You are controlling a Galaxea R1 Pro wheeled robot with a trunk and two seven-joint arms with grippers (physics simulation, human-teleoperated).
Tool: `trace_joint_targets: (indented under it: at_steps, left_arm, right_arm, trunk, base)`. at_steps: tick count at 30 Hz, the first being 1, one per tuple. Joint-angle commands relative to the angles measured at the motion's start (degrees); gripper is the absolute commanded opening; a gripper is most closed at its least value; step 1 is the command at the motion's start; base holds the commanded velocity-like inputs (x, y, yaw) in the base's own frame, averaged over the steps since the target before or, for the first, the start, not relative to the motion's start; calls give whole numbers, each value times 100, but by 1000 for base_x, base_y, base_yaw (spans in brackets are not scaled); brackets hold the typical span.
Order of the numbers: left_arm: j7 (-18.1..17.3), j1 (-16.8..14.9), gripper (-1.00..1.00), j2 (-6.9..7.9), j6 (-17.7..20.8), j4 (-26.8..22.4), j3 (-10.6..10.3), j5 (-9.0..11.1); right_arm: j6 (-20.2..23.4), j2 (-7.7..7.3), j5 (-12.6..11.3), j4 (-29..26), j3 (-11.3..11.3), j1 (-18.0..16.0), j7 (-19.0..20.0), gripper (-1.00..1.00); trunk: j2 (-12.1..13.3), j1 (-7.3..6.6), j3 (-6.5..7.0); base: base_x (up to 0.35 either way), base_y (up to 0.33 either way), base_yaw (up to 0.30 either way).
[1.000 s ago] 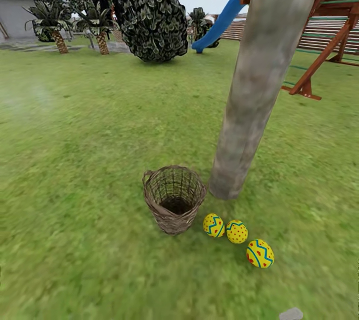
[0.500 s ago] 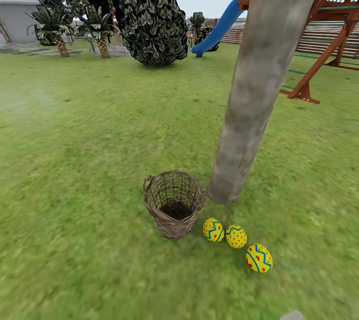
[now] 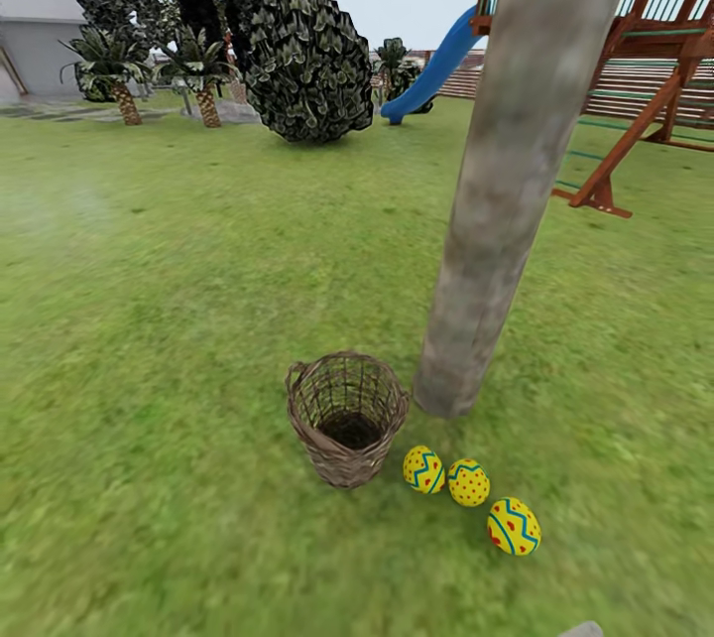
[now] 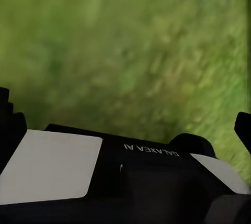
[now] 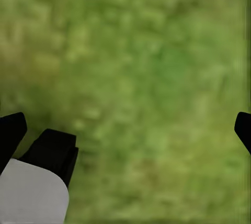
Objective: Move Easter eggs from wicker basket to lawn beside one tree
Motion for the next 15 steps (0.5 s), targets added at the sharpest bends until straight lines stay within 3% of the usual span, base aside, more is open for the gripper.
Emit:
trace_joint_targets:
  at_steps: [1, 15]
  left_arm:
    - [-29, -7, 100, 0, 26, 14, -44, 63]
    - [-30, 28, 100, 0, 26, 17, -43, 69]
  right_arm:
    - [-19, -1, 41, 3, -47, -2, 19, 100]
    - [-27, 2, 39, 3, -47, -2, 19, 100]
  trunk:
    - [40, -23, 24]
    - [561, -309, 390]
  base:
    - [0, 0, 0]
    - [0, 0, 0]
